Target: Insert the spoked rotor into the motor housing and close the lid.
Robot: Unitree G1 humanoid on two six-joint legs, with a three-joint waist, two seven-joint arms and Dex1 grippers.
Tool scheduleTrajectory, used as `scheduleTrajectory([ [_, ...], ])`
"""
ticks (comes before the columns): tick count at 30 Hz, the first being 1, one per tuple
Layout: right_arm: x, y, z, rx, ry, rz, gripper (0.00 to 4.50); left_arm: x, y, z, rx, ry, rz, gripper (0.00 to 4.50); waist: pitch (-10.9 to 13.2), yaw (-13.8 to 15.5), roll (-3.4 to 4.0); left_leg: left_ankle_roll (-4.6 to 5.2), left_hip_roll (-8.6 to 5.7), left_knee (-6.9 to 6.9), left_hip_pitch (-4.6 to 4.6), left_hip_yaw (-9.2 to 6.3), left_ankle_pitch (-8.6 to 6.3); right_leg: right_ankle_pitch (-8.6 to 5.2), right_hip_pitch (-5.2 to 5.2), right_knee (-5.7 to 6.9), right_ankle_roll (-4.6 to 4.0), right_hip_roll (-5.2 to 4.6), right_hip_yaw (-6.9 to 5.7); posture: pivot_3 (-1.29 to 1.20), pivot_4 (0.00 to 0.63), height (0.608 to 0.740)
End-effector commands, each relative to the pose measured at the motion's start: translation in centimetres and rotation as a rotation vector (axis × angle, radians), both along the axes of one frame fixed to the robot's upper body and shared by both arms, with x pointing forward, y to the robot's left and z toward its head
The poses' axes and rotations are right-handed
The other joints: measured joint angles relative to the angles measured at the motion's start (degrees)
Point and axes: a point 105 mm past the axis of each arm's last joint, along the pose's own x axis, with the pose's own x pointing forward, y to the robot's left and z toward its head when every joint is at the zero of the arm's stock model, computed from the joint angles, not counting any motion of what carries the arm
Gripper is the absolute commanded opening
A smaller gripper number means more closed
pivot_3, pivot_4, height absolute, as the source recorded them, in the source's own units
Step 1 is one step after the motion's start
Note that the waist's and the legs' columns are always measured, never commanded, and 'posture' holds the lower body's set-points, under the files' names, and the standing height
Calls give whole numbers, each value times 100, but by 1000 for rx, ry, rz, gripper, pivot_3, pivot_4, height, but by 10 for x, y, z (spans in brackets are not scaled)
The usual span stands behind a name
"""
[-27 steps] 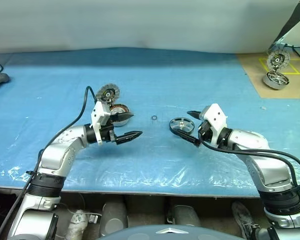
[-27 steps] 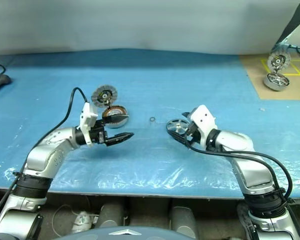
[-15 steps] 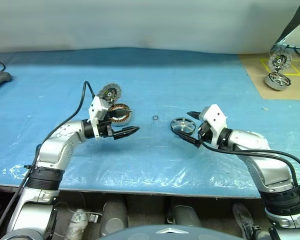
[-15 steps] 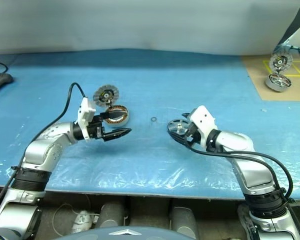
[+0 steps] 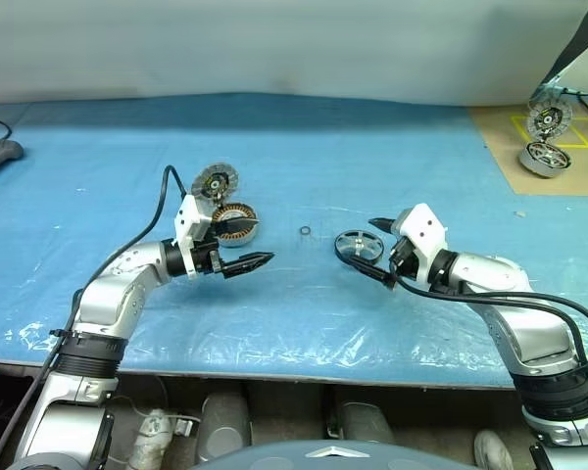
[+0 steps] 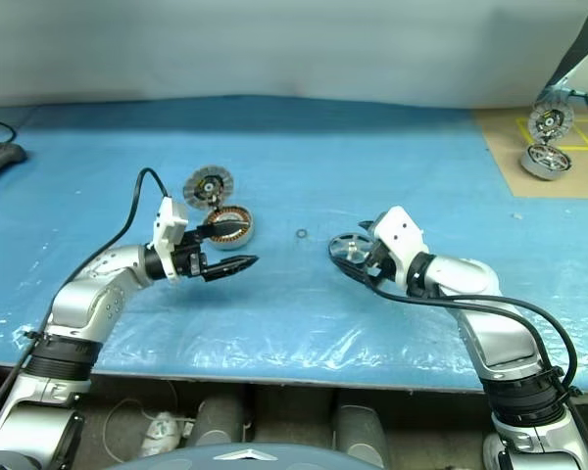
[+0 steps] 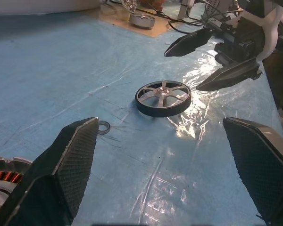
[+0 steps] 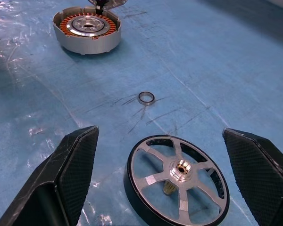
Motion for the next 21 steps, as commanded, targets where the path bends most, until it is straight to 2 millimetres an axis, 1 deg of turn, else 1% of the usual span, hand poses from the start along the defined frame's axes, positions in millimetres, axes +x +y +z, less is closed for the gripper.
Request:
scheduleTrajectory([
  [1, 1, -1, 11, -1, -51, 4, 4467, 2, 3, 12, -1, -60, 0, 4500, 0, 0, 0, 0, 0, 0, 0, 0, 0, 0, 0, 0, 0, 0, 0, 0, 150, 740],
  [8, 2, 0, 10, 0, -52, 5, 4467, 4, 4, 9, 5, -65, 11, 4500, 0, 0, 0, 0, 0, 0, 0, 0, 0, 0, 0, 0, 0, 0, 0, 0, 150, 740],
  [13, 6, 1, 13, 1, -63, 1, 4467, 13, 8, 11, 50, -88, 42, 4500, 0, 0, 0, 0, -1, 1, 0, 0, 0, 0, 0, 1, 0, 0, 0, 0, 150, 740],
  [16, 8, 2, 12, -18, -71, 2, 4467, 24, 19, 12, 156, -117, 50, 4500, 0, 1, 0, 0, -1, 1, 0, 0, 0, 0, 0, 1, 0, 0, 0, 0, 150, 740],
  [19, 9, 3, 9, -13, -68, -3, 4467, 42, 36, 12, 328, -151, 66, 4500, 0, 0, 0, 0, -4, 1, 0, 0, 0, 0, -2, 3, 1, 2, -2, 0, 150, 740],
  [21, 9, 3, 6, -20, -67, -8, 4467, 51, 43, 11, 420, -144, 57, 4500, 0, 4, 0, 0, -9, 2, 0, 0, 1, 1, -1, 4, 1, 1, -2, 0, 150, 740],
])
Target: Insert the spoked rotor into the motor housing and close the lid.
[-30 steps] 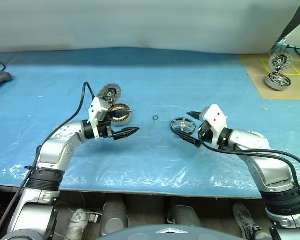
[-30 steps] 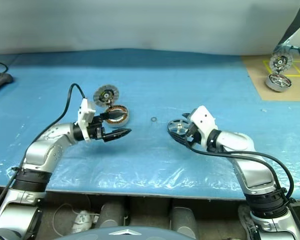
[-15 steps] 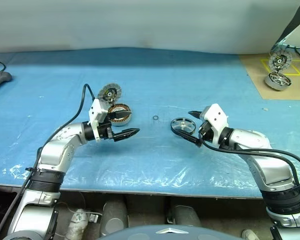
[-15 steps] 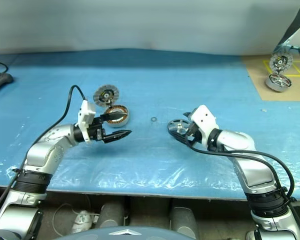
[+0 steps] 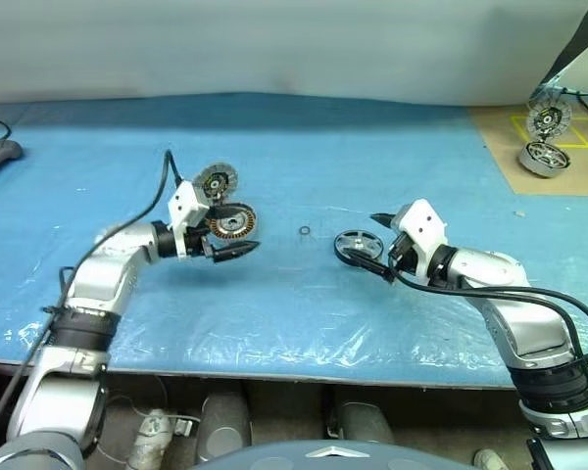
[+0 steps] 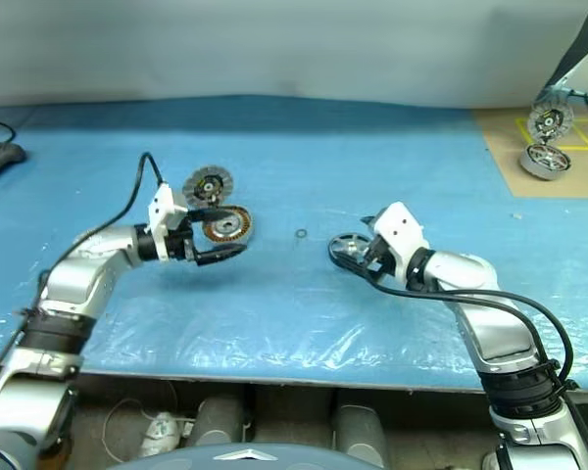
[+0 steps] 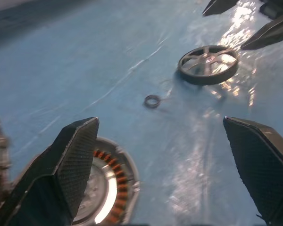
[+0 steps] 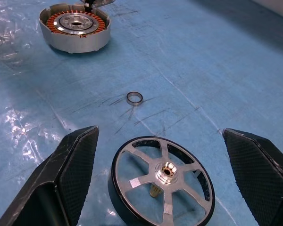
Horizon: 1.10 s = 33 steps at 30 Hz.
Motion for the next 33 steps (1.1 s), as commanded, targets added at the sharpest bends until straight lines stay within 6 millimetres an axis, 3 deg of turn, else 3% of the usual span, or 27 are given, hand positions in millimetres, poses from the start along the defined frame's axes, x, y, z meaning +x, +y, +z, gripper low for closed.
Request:
scheduleTrajectory([
  [1, 1, 5, 4, -4, -43, 10, 4467, 11, 10, 3, 141, -11, -13, 4500, 0, 1, 0, 0, -2, 0, 1, 0, 0, 1, 0, -1, 1, -1, 3, 0, 150, 740],
  [12, -4, 4, -8, 18, -35, -59, 4467, 15, 17, -21, 341, 113, -160, 4500, 1, 35, -1, -2, -5, -10, -6, -3, 0, 1, -4, 1, 1, -3, -4, 0, 150, 740],
  [16, -10, 4, -12, 27, -24, -66, 4467, 30, 20, -18, 320, 103, -84, 4500, 1, 78, -2, -2, -4, -10, -7, -3, 0, 1, -4, 1, 0, -4, -6, 0, 150, 740],
  [20, -9, -1, -14, 21, -30, -99, 4467, 24, 17, -32, 309, 157, -125, 4500, 1, 92, -2, -2, -6, -8, -2, -3, 0, 1, -2, 0, 1, -5, -1, 0, 150, 740],
  [29, -2, -4, -9, 50, -34, -122, 4467, 19, 9, -42, 207, 258, -156, 4500, 1, 165, -2, -2, -5, -6, 1, -3, 0, 1, 6, 2, 0, -13, -3, 0, 150, 740],
  [33, -2, -4, -10, 29, -41, -120, 4467, 20, 9, -30, 140, 252, -166, 4500, 1, 162, -2, -2, -4, -6, 3, -3, 0, 1, 7, 2, 0, -14, -3, 0, 150, 740],
])
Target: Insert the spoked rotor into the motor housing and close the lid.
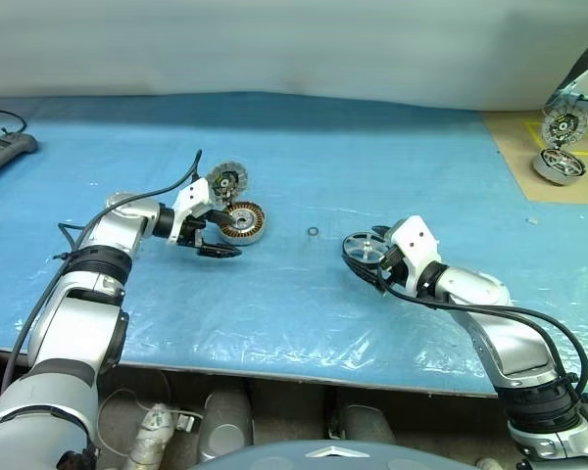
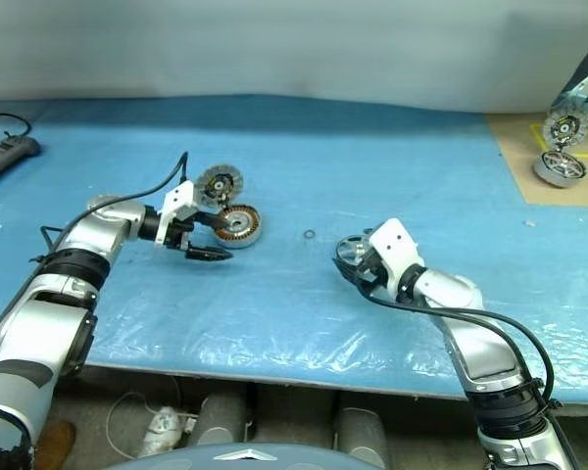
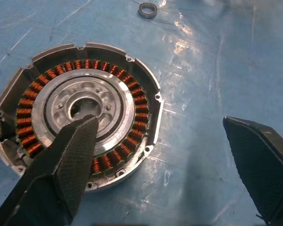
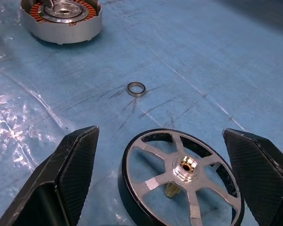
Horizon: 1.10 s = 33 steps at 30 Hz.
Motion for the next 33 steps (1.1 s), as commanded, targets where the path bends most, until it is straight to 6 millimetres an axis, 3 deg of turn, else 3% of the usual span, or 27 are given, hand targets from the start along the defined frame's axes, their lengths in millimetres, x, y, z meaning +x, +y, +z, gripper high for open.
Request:
scheduleTrajectory([
  [1, 2, -3, 13, -5, -55, -7, 4467, 4, 3, 9, -49, -5, 24, 4500, 0, -2, 0, 0, -1, 0, 0, 0, 0, 0, 0, 0, 0, 1, -1, 0, 150, 740],
  [9, 1, -4, 10, -20, -53, -9, 4467, 14, -9, 23, -75, -140, 17, 4500, 2, 6, -3, 0, -1, -2, -5, -3, 0, 0, -1, -2, 0, 2, -6, 0, 150, 740],
  [15, 5, -6, 9, -15, -62, -38, 4467, 8, -21, 29, -105, -126, -57, 4500, 6, -6, -10, 0, 0, -4, -7, -4, 0, 0, -2, -5, 1, 2, -11, 0, 150, 740],
  [20, 1, -5, 5, -18, -55, -39, 4467, 8, -10, 4, 78, -163, -58, 4500, 6, -17, -10, -1, -2, -12, -7, -5, 0, 2, -4, -9, 4, 4, -13, 0, 150, 740],
  [27, 1, -11, 2, -26, -48, -65, 4467, 9, -2, -5, 167, -173, -56, 4500, 6, -20, -11, -1, -1, -13, -4, -6, 0, 13, -3, -10, 22, 4, -13, 0, 150, 740],
  [33, -1, -12, -1, -24, -40, -74, 4467, 15, -7, 11, 108, -178, -32, 4500, 6, -30, -10, -1, 0, -10, -1, -5, 0, 6, -1, -10, 10, 4, -7, 0, 150, 740],
])
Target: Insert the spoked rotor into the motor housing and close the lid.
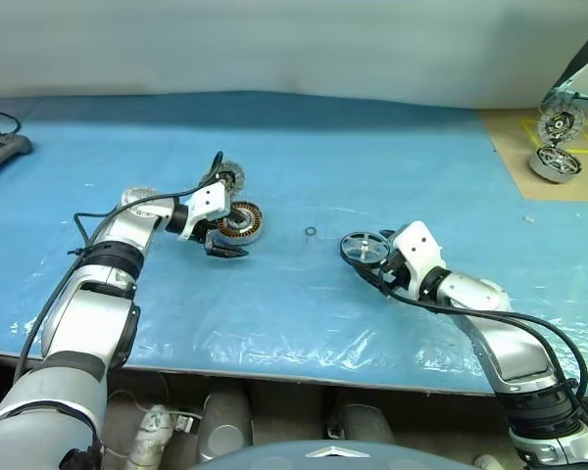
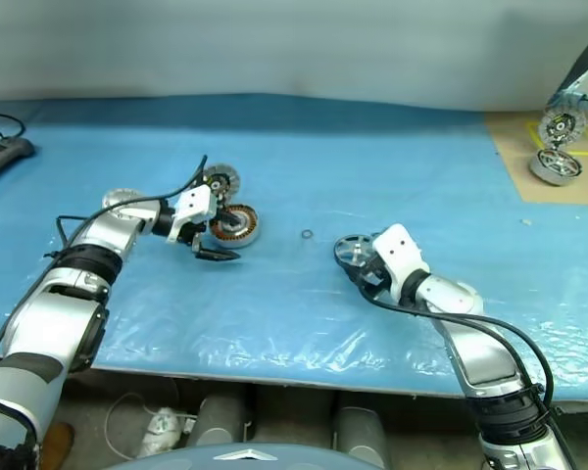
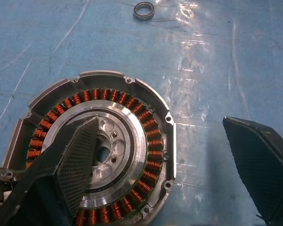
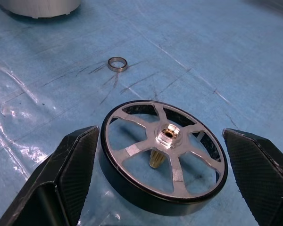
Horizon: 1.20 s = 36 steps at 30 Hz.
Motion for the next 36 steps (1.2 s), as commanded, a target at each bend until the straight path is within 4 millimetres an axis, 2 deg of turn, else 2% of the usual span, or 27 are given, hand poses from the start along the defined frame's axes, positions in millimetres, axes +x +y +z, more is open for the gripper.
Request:
scheduleTrajectory([
  [1, 1, -2, 11, 10, -53, -11, 4467, 3, 5, 16, -73, 26, 29, 4500, 0, -1, 0, 0, 0, 0, 0, 0, 0, 0, -1, 0, 0, 0, 0, 0, 150, 740],
  [2, 1, -3, 11, 27, -48, -19, 4467, 2, 3, 21, -114, 42, 25, 4500, 0, -1, 0, 0, 0, 0, 0, 0, 0, 0, -1, 0, 0, 1, 0, 0, 150, 740],
  [6, 1, -5, 9, 9, -46, -25, 4467, -4, 10, 15, -72, 37, -11, 4500, 1, 18, -1, 0, -2, -2, -6, 0, 0, 0, -3, -1, 0, -1, -2, 0, 150, 740],
  [12, 2, -5, 10, 27, -46, -30, 4467, -3, 13, 19, -108, 43, 17, 4500, 1, 21, -1, 0, -2, -5, -8, -1, 0, 2, -3, -3, 3, -1, -8, 0, 150, 740],
  [17, 2, -4, 9, 19, -44, -25, 4467, -9, 14, -1, -5, 31, -16, 4500, 1, 16, -2, 0, -1, -5, -7, -1, 0, 1, -3, -4, 2, -1, -7, 0, 150, 740],
  [20, 3, -4, 9, 20, -46, -25, 4467, -6, 13, -6, 32, -4, -12, 4500, 1, 21, -1, 0, 0, -5, -5, -2, 0, 2, -1, -3, 4, -1, -8, 0, 150, 740],
  [24, 2, -1, 8, 22, -42, -19, 4467, -5, 22, -18, 169, -59, -21, 4500, 1, 22, -1, 0, 1, -4, -1, -2, 0, 2, 3, -3, 3, -2, -6, 0, 150, 740],
  [28, -1, 4, 9, 48, -39, -8, 4467, -2, 17, -23, 168, -69, -4, 4500, 0, 5, 0, 0, 1, -3, 12, -2, 0, 1, 13, -2, 3, -1, -3, 0, 150, 740],
  [33, -14, 14, 18, 26, -48, 84, 4467, -5, 11, -29, 161, -48, -27, 4500, -1, 17, 2, 0, 3, -2, 22, -2, 0, -5, 22, 0, -7, -2, 3, 0, 150, 740],
  [36, -15, 15, 21, 18, -56, 86, 4467, -10, 8, -33, 170, -1, -63, 4500, -1, 16, 2, 0, 9, -2, 36, -1, 0, -5, 37, -2, -8, -3, 5, 0, 150, 740],
])
